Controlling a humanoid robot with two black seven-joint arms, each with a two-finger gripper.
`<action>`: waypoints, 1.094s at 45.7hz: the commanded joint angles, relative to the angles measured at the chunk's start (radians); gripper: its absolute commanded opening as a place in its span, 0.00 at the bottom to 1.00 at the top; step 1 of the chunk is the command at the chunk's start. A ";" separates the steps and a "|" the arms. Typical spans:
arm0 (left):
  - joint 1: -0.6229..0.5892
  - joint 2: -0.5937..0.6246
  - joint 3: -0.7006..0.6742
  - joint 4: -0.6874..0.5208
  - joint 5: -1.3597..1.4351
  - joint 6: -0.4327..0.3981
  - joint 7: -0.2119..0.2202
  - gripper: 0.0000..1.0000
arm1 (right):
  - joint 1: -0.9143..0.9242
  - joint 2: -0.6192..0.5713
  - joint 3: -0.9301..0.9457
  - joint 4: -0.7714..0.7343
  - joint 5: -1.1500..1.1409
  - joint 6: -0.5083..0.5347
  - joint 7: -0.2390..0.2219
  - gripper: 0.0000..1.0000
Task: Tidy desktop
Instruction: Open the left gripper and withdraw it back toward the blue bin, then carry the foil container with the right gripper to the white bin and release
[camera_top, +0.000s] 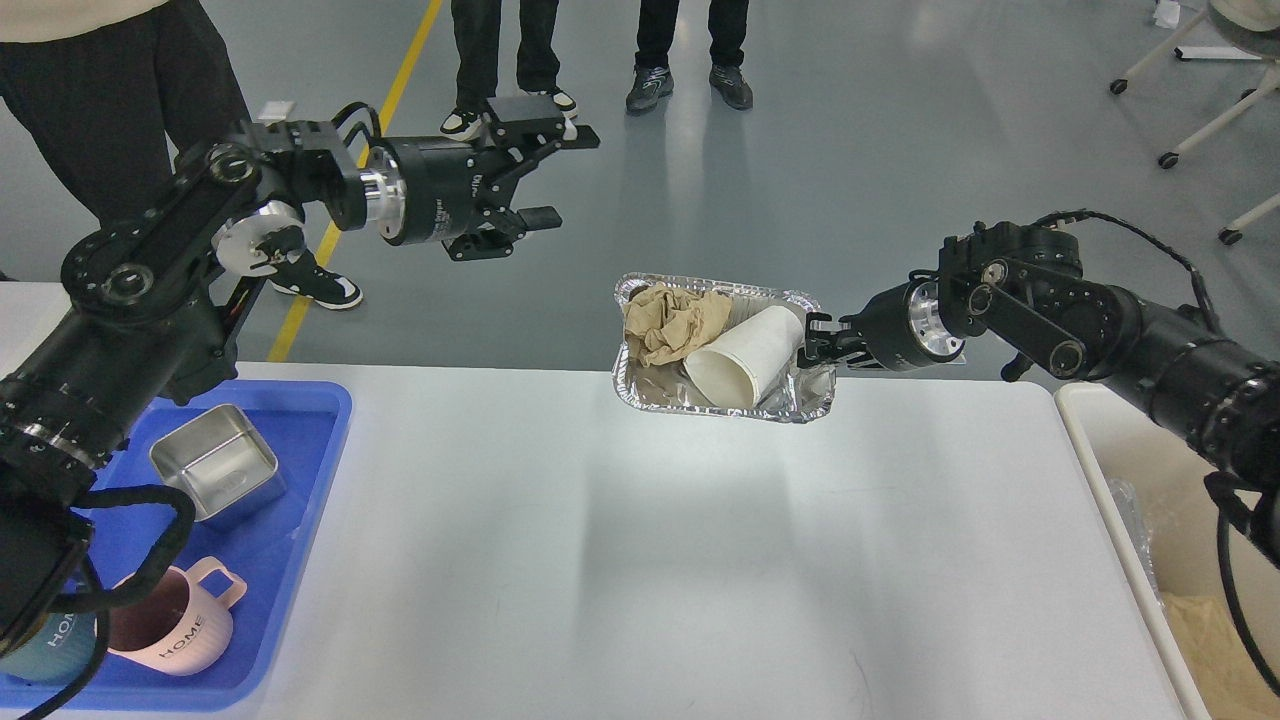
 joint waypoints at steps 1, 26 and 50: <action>0.102 0.014 -0.119 0.124 -0.131 0.012 -0.071 0.96 | 0.000 -0.002 0.000 0.000 -0.001 0.000 0.001 0.00; 0.214 -0.111 -0.183 0.466 -0.498 -0.003 0.013 0.96 | -0.012 -0.019 0.052 -0.002 0.001 0.000 0.003 0.00; 0.253 -0.100 -0.169 0.466 -0.492 -0.025 -0.002 0.96 | -0.163 -0.490 0.060 -0.022 -0.001 -0.020 0.006 0.00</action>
